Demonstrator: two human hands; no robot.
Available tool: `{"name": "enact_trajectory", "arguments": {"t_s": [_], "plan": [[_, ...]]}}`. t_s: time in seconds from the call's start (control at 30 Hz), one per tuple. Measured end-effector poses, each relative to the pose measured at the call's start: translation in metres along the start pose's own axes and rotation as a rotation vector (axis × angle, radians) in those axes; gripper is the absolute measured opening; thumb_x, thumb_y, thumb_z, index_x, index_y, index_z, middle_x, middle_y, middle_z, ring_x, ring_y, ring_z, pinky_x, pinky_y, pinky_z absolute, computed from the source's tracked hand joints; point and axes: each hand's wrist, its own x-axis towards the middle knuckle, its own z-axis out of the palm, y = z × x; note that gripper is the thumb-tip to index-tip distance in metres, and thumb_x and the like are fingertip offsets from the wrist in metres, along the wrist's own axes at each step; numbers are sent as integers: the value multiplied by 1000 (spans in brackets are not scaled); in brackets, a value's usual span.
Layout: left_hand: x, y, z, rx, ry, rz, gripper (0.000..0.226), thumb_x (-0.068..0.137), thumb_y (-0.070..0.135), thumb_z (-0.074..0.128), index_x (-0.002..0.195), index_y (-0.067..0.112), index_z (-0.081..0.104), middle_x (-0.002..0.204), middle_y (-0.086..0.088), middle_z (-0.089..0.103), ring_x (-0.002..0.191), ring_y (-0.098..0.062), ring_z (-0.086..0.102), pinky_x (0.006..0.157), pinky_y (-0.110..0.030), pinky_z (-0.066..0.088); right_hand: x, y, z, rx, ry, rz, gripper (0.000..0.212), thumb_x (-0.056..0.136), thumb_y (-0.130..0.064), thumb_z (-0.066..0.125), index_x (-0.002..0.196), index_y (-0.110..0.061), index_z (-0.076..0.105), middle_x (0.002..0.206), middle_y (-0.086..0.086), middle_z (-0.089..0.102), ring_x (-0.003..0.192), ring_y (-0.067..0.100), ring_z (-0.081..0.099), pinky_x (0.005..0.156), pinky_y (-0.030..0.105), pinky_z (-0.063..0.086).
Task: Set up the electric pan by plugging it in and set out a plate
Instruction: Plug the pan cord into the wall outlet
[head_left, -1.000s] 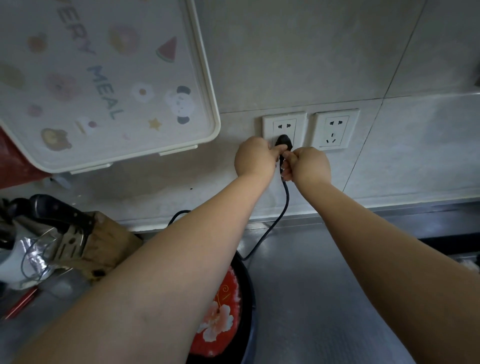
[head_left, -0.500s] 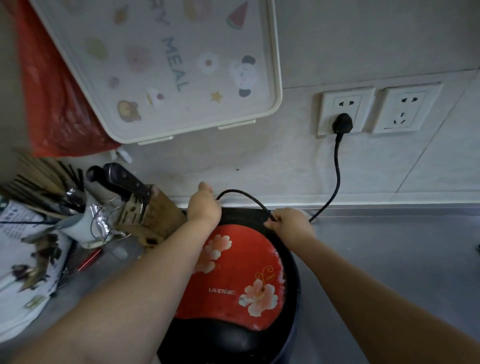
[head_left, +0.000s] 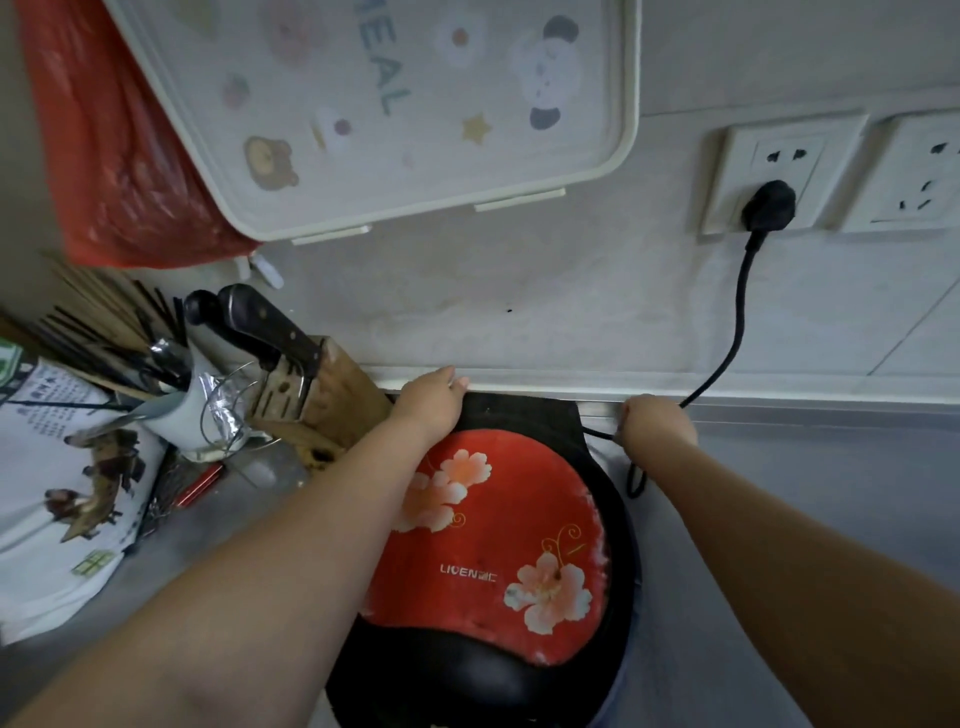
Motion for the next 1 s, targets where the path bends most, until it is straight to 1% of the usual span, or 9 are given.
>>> {"name": "enact_trajectory", "arguments": {"t_s": [0.17,0.23,0.3,0.37,0.43,0.53,0.67,0.8,1.0], "plan": [[-6,-10,-6,32,-24,0,53,102,42,29,148,16,35,153,-7,36,141,-25,34,115,-36,26,-10,-5,3,-79,-27,-55,19,91,-12,55,105,-16,68,111,8,67,105,29,63,84,36,52],[-10,-12,-10,38,-32,29,53,102,43,29,148,17,33,154,-7,35,141,-25,32,115,-36,25,-17,-6,-5,-25,-12,-103,10,90,-24,60,94,-16,64,108,7,68,102,28,63,82,34,51],[-15,-14,-15,43,-49,60,54,102,44,28,149,17,32,155,-7,33,142,-25,31,116,-36,25,-27,-5,-14,28,-12,-147,14,90,-33,61,84,-20,58,105,7,68,100,27,62,77,32,47],[-25,-18,-22,64,-66,101,55,102,44,28,149,16,31,155,-7,33,143,-26,30,115,-36,25,-45,-8,-20,47,-2,-151,13,91,-34,60,92,-21,63,107,6,68,101,26,62,79,32,49],[-35,-22,-29,95,-72,140,55,101,43,29,149,16,31,154,-8,35,142,-27,32,114,-36,27,-62,-11,-25,36,28,-128,22,93,-32,58,109,-22,68,113,6,68,106,26,62,86,34,51],[-56,-33,-40,124,-89,198,54,101,42,31,148,14,32,153,-10,36,140,-28,34,114,-36,29,-100,-21,-27,11,105,-92,30,95,-25,53,122,-24,66,121,9,66,112,30,61,90,38,52],[-94,-56,-45,144,-96,303,48,101,41,33,140,16,44,140,-9,52,120,-25,53,98,-34,40,-163,-36,-17,83,248,-18,32,92,-23,50,121,-22,65,122,13,66,112,34,60,88,38,50],[-134,-83,-43,134,-112,401,45,100,40,36,137,17,48,138,-9,54,125,-29,51,99,-35,41,-226,-54,5,151,309,-9,31,91,-25,54,118,-21,68,120,13,67,110,34,61,89,36,49],[-197,-128,-34,37,-23,405,42,99,34,42,138,20,47,134,-9,57,121,-30,54,95,-37,45,-305,-82,57,221,370,-64,28,92,-22,53,112,-20,72,119,12,64,113,32,54,94,37,48]]}}
